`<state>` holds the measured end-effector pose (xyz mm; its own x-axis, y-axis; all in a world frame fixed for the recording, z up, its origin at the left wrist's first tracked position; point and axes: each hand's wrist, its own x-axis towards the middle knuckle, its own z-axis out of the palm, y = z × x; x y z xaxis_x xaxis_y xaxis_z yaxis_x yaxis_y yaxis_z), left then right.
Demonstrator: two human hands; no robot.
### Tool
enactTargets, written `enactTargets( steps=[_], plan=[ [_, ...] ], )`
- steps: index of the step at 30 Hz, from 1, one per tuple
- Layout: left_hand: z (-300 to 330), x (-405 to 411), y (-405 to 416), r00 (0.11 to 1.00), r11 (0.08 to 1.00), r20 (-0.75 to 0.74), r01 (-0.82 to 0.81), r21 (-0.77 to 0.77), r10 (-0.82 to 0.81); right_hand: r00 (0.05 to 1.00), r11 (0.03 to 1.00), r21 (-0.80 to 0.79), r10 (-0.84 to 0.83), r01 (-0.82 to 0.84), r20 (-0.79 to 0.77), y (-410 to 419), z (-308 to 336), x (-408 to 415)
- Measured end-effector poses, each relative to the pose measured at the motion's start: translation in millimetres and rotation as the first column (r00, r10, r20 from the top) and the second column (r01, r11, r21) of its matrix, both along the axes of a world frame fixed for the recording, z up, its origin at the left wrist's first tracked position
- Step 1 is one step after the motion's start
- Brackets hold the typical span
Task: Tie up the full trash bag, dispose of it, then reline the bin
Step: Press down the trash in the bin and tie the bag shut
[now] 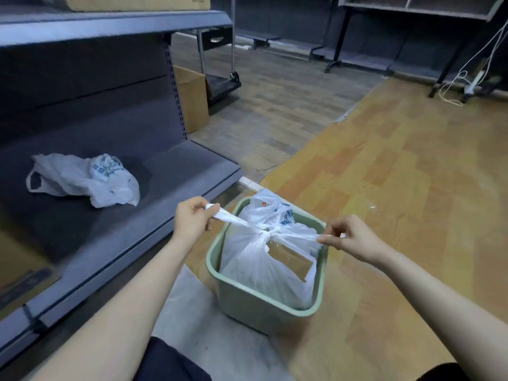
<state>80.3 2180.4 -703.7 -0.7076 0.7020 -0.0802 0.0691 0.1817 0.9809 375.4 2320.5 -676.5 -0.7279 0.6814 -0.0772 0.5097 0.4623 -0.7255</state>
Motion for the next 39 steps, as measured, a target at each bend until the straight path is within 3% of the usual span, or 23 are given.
enactTargets(
  steps=[4,8,10,12,14,16,19,22,23,25,28,30,34,36,37,39],
  plan=[
    [-6.7,-3.9,0.2,0.999,0.989,0.026,0.049,-0.137,-0.046,0.996,0.997,0.041,0.068,-0.071,0.062,0.9,-2.2,-7.3],
    [0.0,-2.8,0.1,0.984,0.985,-0.169,0.032,-0.167,-0.061,0.963,0.964,0.179,0.154,-0.196,0.222,-10.3,-2.9,-19.2],
    [5.6,-0.4,-2.4,0.933,0.959,-0.335,0.031,-0.283,-0.129,0.951,0.940,0.256,0.153,-0.224,0.268,-14.0,-0.1,-24.7],
    [7.7,4.6,-5.6,0.789,0.928,-0.566,0.013,-0.372,-0.238,0.942,0.917,0.325,0.128,-0.232,0.310,-16.5,2.5,-27.1],
    [17.7,16.8,-8.1,0.586,0.970,-0.782,0.035,-0.239,-0.213,0.944,0.885,0.403,0.107,-0.234,0.313,-20.7,5.0,-28.3],
    [31.2,33.1,-9.5,0.391,0.971,-0.903,0.217,-0.098,-0.179,0.956,0.858,0.461,0.108,-0.227,0.271,-25.5,8.0,-30.0],
    [38.9,61.6,-10.1,0.145,0.855,-0.949,0.487,-0.178,-0.280,0.949,0.862,0.459,0.077,-0.217,0.305,-37.7,12.7,-36.1],
    [27.6,86.3,-2.6,-0.082,0.747,-0.885,0.505,-0.434,-0.458,0.897,0.863,0.438,0.039,-0.252,0.441,-53.0,4.1,-45.1],
    [22.7,91.3,0.8,-0.084,0.736,-0.853,0.468,-0.490,-0.515,0.884,0.863,0.430,0.040,-0.266,0.467,-57.2,0.1,-48.6],
    [14.9,94.6,5.9,0.013,0.746,-0.809,0.396,-0.536,-0.588,0.883,0.891,0.381,0.045,-0.247,0.467,-62.1,-3.2,-54.4],
    [12.3,93.7,10.6,0.270,0.795,-0.755,0.320,-0.515,-0.598,0.901,0.960,0.237,0.035,-0.150,0.431,-60.3,-1.7,-60.5],
    [13.2,93.4,13.4,0.393,0.795,-0.691,0.287,-0.534,-0.606,0.940,1.000,0.025,-0.003,-0.006,0.341,-56.8,-3.9,-61.8],
    [12.1,95.3,19.5,0.435,0.734,-0.598,0.289,-0.615,-0.673,0.936,0.921,-0.364,0.002,0.135,0.352,-50.8,-5.0,-55.8],
    [11.2,95.8,21.6,0.460,0.710,-0.556,0.298,-0.638,-0.692,0.942,0.917,-0.381,0.015,0.121,0.334,-48.0,-4.4,-54.0],
    [10.6,96.5,22.3,0.476,0.706,-0.541,0.300,-0.641,-0.693,0.942,0.946,-0.310,0.013,0.098,0.335,-46.0,-3.6,-54.1],
    [8.7,97.4,24.2,0.510,0.706,-0.517,0.300,-0.642,-0.687,0.918,1.000,-0.015,0.001,0.006,0.396,-45.4,0.8,-55.7]
  ],
)
